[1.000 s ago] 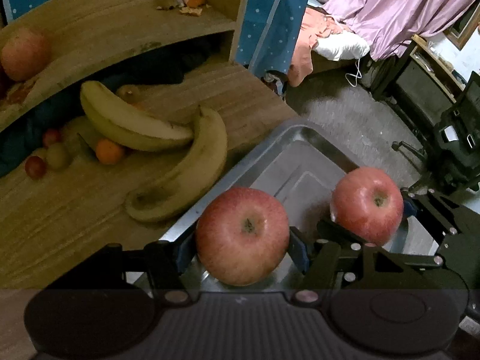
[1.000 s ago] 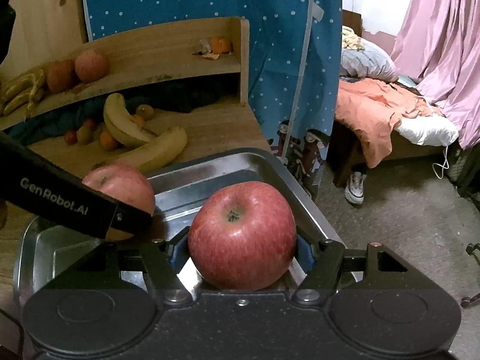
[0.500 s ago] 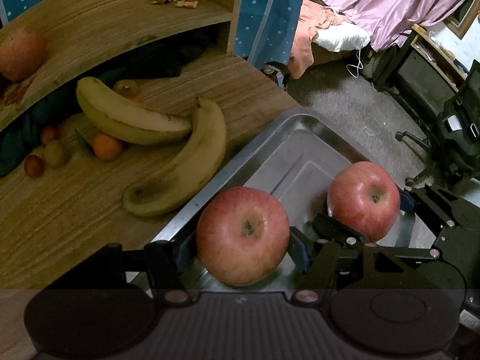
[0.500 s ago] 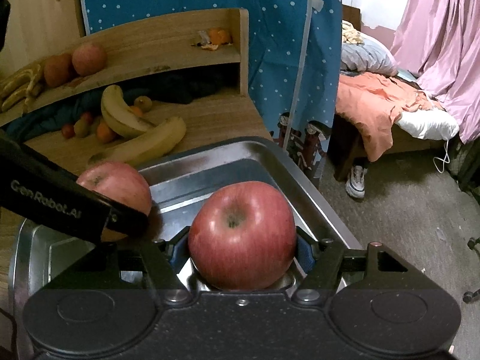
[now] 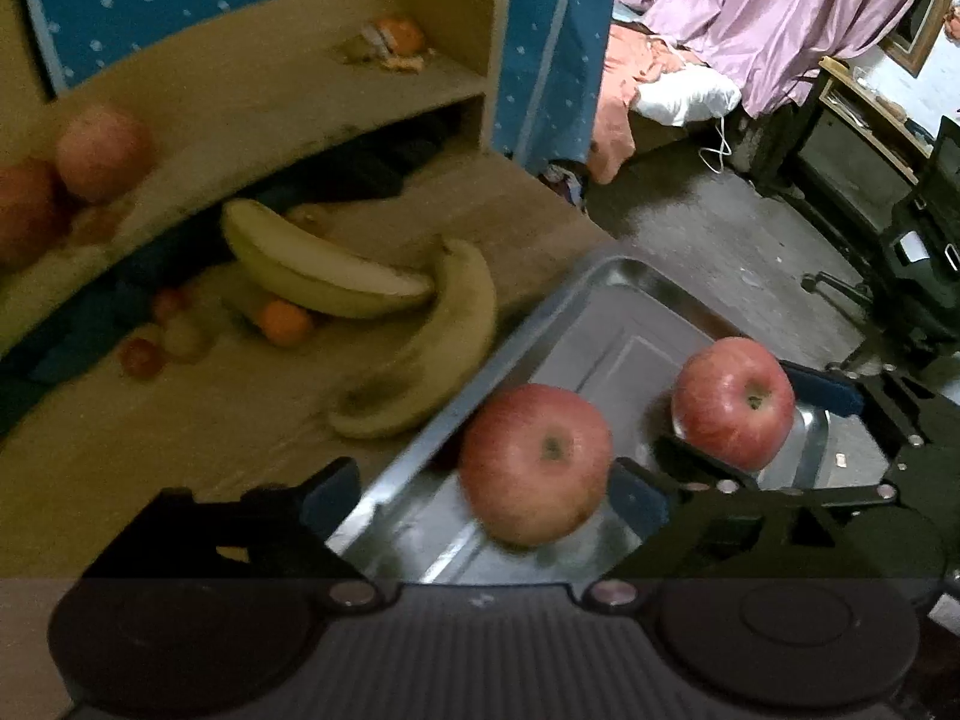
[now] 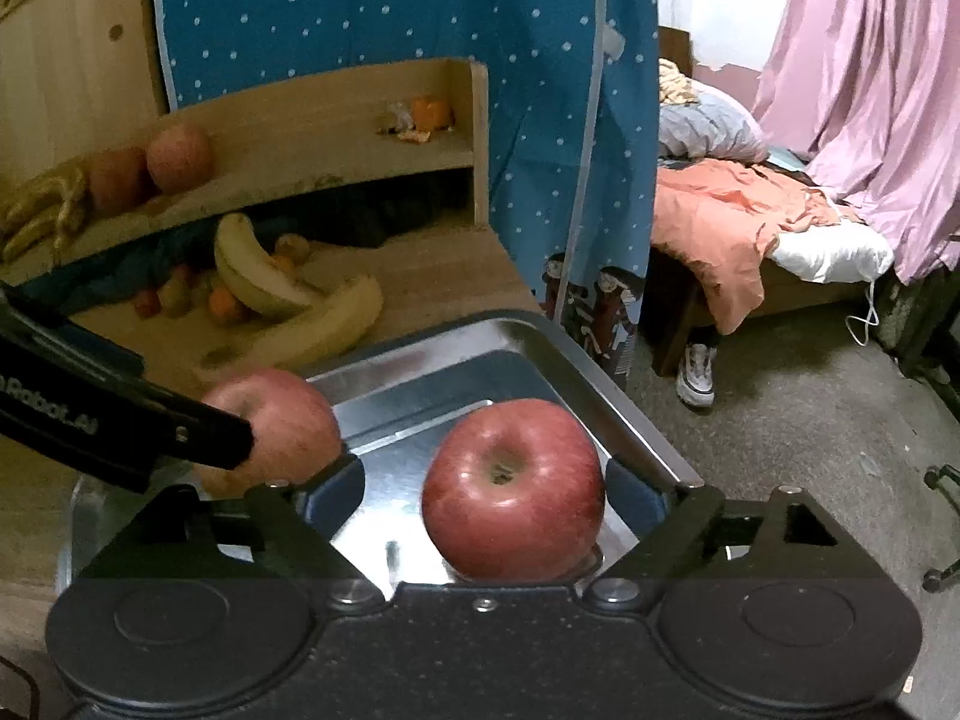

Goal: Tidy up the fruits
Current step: 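Open both tools to release the apples onto the tray, then lift both open tools away from the tray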

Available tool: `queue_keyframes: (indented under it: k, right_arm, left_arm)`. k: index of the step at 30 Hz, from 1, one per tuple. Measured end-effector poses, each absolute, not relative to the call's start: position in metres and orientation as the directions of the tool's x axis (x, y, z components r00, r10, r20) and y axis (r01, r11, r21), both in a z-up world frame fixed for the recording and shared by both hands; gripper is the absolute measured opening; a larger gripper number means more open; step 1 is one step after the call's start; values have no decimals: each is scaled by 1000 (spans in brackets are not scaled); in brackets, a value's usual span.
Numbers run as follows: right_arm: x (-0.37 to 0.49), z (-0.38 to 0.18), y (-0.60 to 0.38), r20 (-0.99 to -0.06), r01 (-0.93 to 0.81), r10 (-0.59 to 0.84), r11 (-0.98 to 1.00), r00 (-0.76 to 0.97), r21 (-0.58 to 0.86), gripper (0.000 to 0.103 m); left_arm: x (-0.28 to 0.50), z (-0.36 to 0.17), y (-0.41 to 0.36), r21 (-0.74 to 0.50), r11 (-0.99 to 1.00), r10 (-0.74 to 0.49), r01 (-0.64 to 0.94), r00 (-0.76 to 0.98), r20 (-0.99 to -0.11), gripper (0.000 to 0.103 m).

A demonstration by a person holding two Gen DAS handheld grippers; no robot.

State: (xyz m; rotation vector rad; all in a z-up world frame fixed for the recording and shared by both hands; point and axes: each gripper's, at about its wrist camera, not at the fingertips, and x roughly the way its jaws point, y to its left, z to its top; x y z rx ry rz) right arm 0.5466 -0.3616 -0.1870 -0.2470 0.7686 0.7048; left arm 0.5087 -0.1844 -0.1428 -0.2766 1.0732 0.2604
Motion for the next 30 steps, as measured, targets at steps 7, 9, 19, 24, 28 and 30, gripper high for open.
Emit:
queue_keyframes:
  k: [7, 9, 19, 24, 28, 30]
  right_arm:
    - [514, -163, -362, -682, -593, 461, 804, 568, 49, 100]
    - [499, -157, -360, -675, -569, 445, 821, 589, 44, 101]
    - [412, -130, -324, -655, -469, 361, 883, 664, 12, 102]
    - [362, -120, -299, -644, -450, 350, 893, 681, 9, 102]
    - [327, -116, -279, -645, -431, 331, 903, 689, 3, 102]
    - [313, -114, -269, -649, -427, 328, 904, 687, 6, 102]
  left_arm:
    - [476, -123, -168, -37, 937, 139, -346, 469, -872, 103]
    - [463, -118, -160, -26, 937, 154, -348, 479, -864, 103]
    - [386, -102, -105, 1, 939, 188, -344, 509, -840, 103]
    - [345, -93, -77, -7, 939, 190, -344, 534, -824, 103]
    - [312, -87, -61, -1, 947, 189, -321, 559, -807, 103]
    - [296, -85, -55, -1, 950, 186, -312, 568, -802, 103]
